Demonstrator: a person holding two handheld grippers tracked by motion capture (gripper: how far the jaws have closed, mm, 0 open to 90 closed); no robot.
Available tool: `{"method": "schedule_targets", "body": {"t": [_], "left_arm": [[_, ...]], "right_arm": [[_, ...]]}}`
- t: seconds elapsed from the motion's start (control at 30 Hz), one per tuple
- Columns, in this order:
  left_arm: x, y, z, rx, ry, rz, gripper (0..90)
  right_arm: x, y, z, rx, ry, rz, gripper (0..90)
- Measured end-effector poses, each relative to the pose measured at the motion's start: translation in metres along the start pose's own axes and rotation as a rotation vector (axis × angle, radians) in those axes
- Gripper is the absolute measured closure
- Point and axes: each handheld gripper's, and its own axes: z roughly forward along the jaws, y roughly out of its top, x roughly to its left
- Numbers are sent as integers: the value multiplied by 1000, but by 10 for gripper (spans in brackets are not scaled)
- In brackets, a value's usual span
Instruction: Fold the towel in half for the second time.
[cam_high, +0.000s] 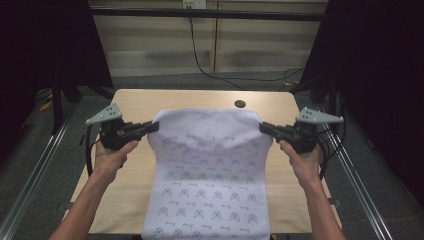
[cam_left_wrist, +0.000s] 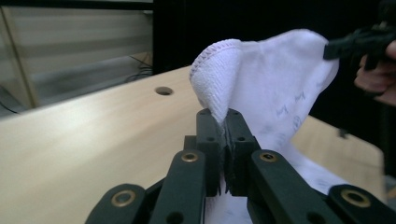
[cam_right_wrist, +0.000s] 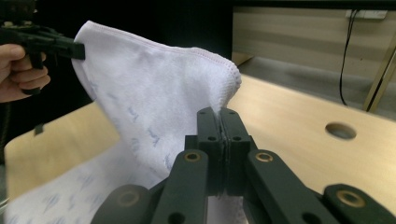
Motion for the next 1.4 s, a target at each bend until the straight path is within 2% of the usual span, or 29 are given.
{"method": "schedule_targets", "body": {"t": [0.1, 0.2, 0.27, 0.37, 0.43, 0.5, 0.53, 0.57, 0.7, 0.77, 0.8, 0.83, 0.87, 0.9, 0.93, 1.0, 1.07, 1.1, 1.13, 1.17, 1.23, 1.3, 1.37, 1.4], "left_arm": [[-9, -27, -9, 29, -15, -29, 869], [-16, -48, -17, 74, -31, -59, 869], [-21, -60, -20, 89, -48, -79, 869], [-31, -83, -25, 158, -51, -80, 869], [-35, -100, -29, 197, -65, -99, 868], [-40, -115, -30, 255, -61, -107, 868], [-42, -122, -30, 284, -57, -93, 868], [-44, -129, -31, 304, -66, -111, 867], [-50, -151, -27, 390, -72, -117, 865], [-52, -156, -20, 445, -58, -80, 865], [-51, -157, -18, 459, -49, -73, 866], [-48, -159, -15, 477, -38, -71, 865], [-44, -159, -12, 463, -33, -94, 866], [-41, -157, -9, 461, -14, -82, 867], [-38, -156, -6, 457, -1, -72, 867], [-29, -153, 0, 449, 15, -78, 868], [-13, -147, 10, 439, 40, -75, 869], [1, -143, 18, 424, 63, -97, 868], [13, -139, 25, 417, 66, -110, 868], [23, -136, 33, 413, 76, -102, 868], [38, -128, 46, 415, 101, -96, 868], [53, -121, 60, 410, 132, -107, 868], [66, -116, 71, 399, 149, -133, 868], [73, -112, 78, 404, 160, -130, 868]], "right_arm": [[17, -19, -15, 28, 20, 4, 892], [34, -39, -27, 72, 31, 0, 892], [46, -56, -35, 88, 46, 16, 892], [59, -79, -40, 134, 52, 30, 892], [65, -96, -42, 159, 56, 54, 892], [71, -115, -42, 186, 59, 86, 892], [73, -125, -42, 201, 63, 99, 892], [76, -133, -40, 224, 66, 113, 892], [83, -158, -31, 325, 81, 127, 892], [85, -169, -24, 376, 77, 122, 892], [84, -171, -20, 403, 69, 104, 892], [84, -171, -18, 417, 51, 96, 891], [82, -172, -14, 434, 36, 79, 892], [79, -174, -10, 456, 31, 84, 892], [74, -173, -5, 447, 40, 97, 892], [66, -169, 4, 451, 24, 78, 893], [54, -165, 16, 440, 12, 85, 893], [47, -162, 23, 433, 1, 80, 893], [37, -157, 33, 438, -12, 84, 893], [29, -153, 42, 439, -31, 76, 892], [15, -146, 56, 437, -49, 83, 892], [1, -139, 70, 440, -81, 78, 893], [-15, -133, 85, 426, -106, 93, 892], [-20, -131, 89, 426, -112, 95, 892]]}}
